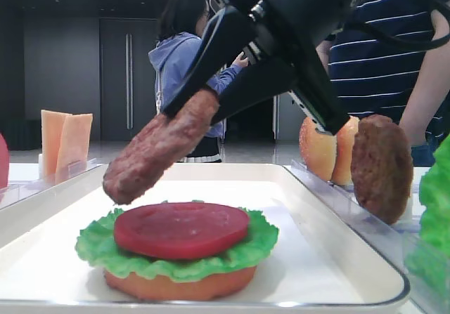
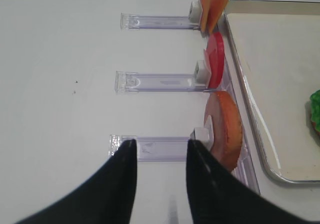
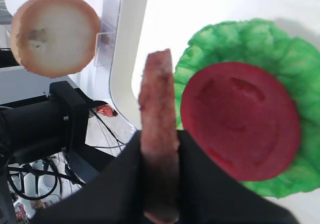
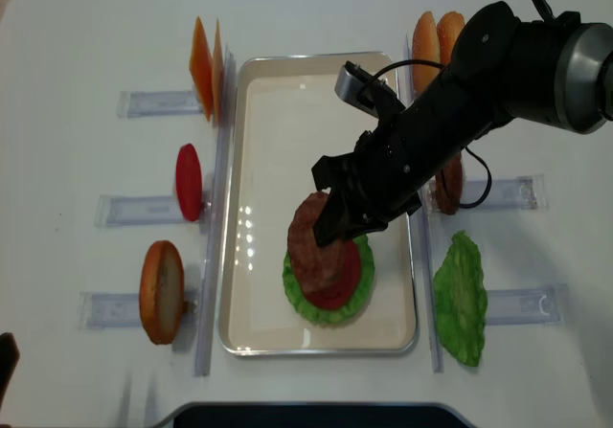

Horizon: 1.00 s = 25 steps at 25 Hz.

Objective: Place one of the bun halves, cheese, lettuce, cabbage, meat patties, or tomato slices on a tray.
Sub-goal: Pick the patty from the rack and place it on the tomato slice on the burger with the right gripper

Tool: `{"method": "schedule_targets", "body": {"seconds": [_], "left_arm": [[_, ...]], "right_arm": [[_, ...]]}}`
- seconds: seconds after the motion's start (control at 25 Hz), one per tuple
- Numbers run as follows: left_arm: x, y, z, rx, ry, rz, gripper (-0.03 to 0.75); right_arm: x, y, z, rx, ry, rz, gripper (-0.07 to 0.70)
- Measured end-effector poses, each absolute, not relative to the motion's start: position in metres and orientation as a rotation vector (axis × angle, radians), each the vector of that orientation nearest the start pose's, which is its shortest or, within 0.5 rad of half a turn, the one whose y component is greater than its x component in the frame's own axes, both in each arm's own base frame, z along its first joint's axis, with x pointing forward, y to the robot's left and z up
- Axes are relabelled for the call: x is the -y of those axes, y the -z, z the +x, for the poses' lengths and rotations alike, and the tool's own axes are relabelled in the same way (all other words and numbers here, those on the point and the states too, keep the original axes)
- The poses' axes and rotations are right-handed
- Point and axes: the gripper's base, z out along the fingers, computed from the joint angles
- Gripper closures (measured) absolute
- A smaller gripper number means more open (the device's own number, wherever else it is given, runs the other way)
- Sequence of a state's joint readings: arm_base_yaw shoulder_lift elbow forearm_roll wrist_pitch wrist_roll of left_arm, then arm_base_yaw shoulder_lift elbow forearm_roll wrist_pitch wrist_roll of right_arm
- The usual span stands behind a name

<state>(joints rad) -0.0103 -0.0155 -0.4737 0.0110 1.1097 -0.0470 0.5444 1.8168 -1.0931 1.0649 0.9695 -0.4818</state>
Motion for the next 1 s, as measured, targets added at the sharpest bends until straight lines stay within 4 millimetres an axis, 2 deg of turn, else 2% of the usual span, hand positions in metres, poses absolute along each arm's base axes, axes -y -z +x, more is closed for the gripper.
{"method": "schedule_targets", "body": {"seconds": [0.64,1.0], "left_arm": [[-0.001,-0.266,-0.006,-2.104,0.021,-0.039,0.45],[-0.001,-0.266,-0.006,-2.104,0.021,-0.039,0.45]], "right_arm": [[-0.232,-0.197,0.257,-2.863,-1.333,-0.556,0.486],[-0.231,-0.183,0.26,-2.907,-1.34,-0.543,0.486]]}}
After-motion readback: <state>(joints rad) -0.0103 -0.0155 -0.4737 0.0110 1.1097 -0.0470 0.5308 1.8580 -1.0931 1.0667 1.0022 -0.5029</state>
